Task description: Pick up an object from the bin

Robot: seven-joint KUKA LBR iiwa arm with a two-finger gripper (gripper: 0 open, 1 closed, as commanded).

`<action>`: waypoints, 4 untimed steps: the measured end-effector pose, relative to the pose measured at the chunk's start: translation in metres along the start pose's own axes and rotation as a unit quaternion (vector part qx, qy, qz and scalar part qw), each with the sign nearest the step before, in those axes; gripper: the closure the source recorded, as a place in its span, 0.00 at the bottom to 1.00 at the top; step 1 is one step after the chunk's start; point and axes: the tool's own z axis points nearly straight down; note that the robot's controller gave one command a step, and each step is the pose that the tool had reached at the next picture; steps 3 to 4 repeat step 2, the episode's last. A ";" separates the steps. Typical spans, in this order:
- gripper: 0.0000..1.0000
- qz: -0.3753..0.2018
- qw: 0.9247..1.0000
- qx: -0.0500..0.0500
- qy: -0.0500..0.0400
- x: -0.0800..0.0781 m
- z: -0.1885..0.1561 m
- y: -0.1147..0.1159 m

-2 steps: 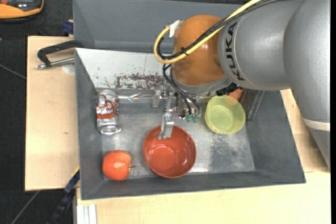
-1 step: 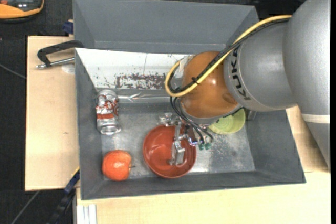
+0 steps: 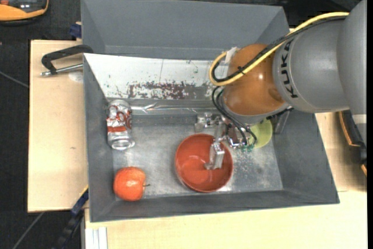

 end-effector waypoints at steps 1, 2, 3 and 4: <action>1.00 -0.003 1.000 -0.002 0.001 0.001 -0.001 0.005; 1.00 0.011 1.000 -0.002 -0.006 -0.030 -0.135 0.004; 1.00 0.011 1.000 -0.002 -0.006 -0.030 -0.135 0.004; 1.00 0.011 1.000 -0.002 -0.006 -0.030 -0.135 0.004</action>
Offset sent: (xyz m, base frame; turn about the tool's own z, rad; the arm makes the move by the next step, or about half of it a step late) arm 0.0000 0.0000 0.0000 0.0000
